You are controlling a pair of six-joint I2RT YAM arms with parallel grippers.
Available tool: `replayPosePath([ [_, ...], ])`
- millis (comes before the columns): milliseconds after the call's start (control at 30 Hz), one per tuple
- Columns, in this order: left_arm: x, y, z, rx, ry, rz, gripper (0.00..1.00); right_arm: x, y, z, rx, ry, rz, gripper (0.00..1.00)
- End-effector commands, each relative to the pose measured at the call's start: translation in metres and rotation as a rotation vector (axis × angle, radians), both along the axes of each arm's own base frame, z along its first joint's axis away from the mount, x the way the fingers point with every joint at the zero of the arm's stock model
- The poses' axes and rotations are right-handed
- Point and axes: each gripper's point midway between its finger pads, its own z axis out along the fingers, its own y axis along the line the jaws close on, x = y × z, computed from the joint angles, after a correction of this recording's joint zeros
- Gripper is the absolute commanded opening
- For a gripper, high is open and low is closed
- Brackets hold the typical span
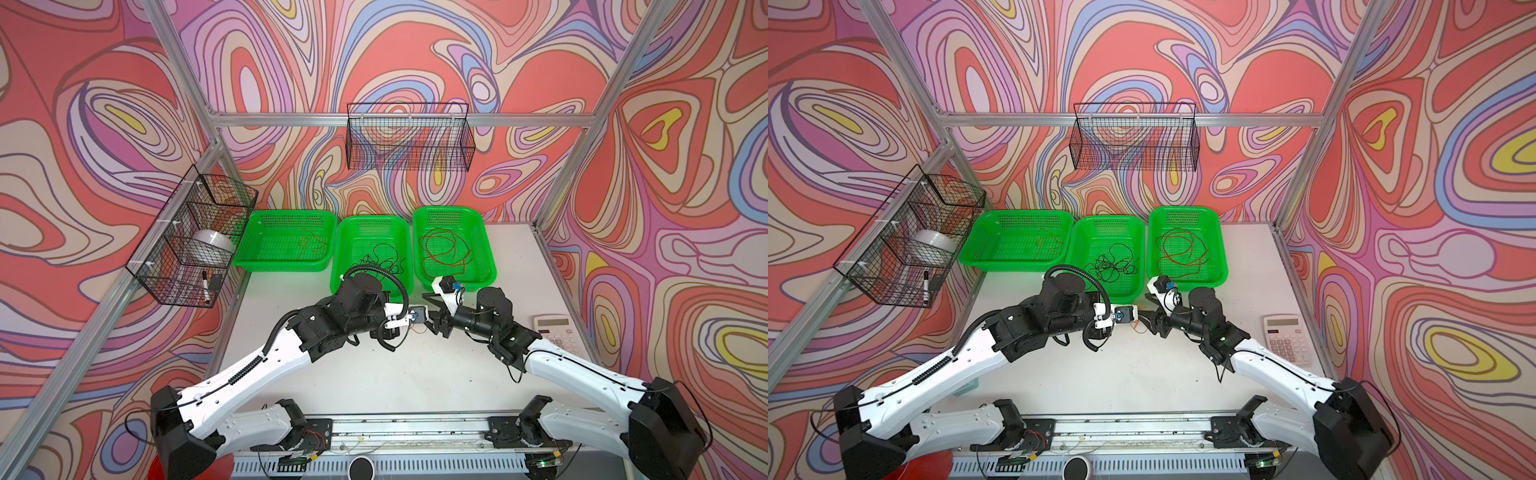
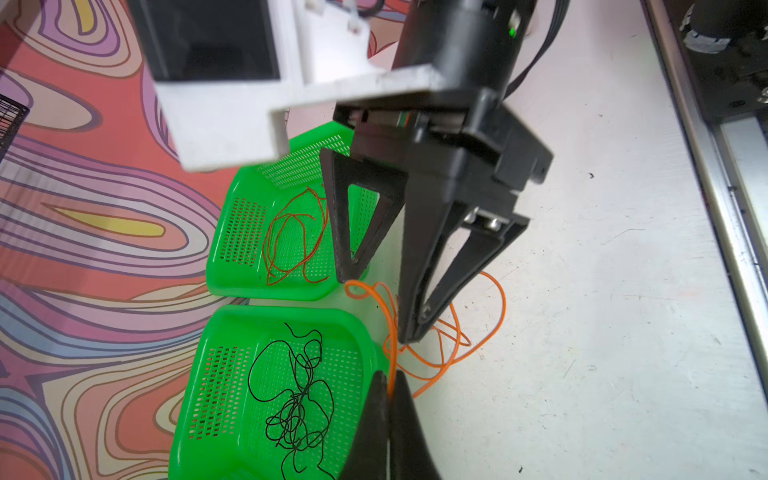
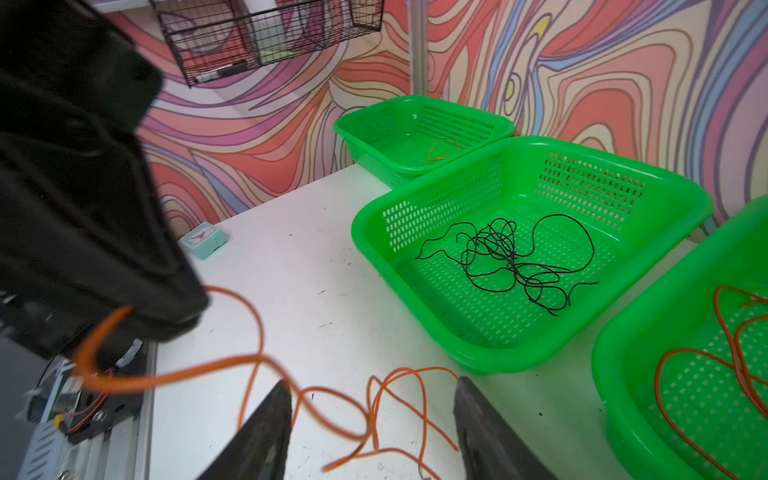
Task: Untangle the cables
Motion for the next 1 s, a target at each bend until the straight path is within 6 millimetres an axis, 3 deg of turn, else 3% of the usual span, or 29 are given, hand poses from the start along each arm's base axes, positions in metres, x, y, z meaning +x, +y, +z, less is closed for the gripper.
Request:
replayPosePath([
  [0,-0.001,-0.002,0.014,-0.009,-0.018,-0.03,0.0,0.043,-0.008,0.029,0.055,-0.051,-0.198,0.57],
  [200,0.002,-0.006,0.045,-0.053,-0.073,-0.038,0.0,0.078,-0.019,0.021,0.018,-0.007,-0.372,0.41],
  [333,0.003,-0.001,0.072,-0.09,-0.119,-0.018,0.0,0.093,-0.044,0.001,-0.062,0.018,-0.507,0.34],
  [467,0.008,0.011,0.089,-0.102,-0.148,0.015,0.0,0.094,-0.063,-0.009,-0.078,0.033,-0.535,0.27],
  [600,0.018,0.022,0.103,-0.135,-0.164,0.064,0.0,0.084,-0.067,0.004,-0.079,-0.036,-0.496,0.14],
  [667,0.023,0.023,0.111,-0.179,-0.169,0.083,0.0,0.079,-0.065,0.012,-0.074,-0.06,-0.46,0.13],
  [733,0.027,0.021,0.118,-0.217,-0.174,0.094,0.0,0.064,-0.049,0.017,-0.056,-0.067,-0.327,0.22],
  [800,0.031,0.018,0.124,-0.253,-0.184,0.107,0.0,0.037,-0.024,0.019,-0.022,-0.056,-0.12,0.48],
  [833,0.033,0.017,0.127,-0.264,-0.196,0.112,0.0,0.027,-0.015,0.019,0.0,-0.036,-0.046,0.55],
  [967,0.043,0.016,0.14,-0.335,-0.213,0.161,0.0,0.006,0.003,0.011,0.095,0.014,0.1,0.65],
])
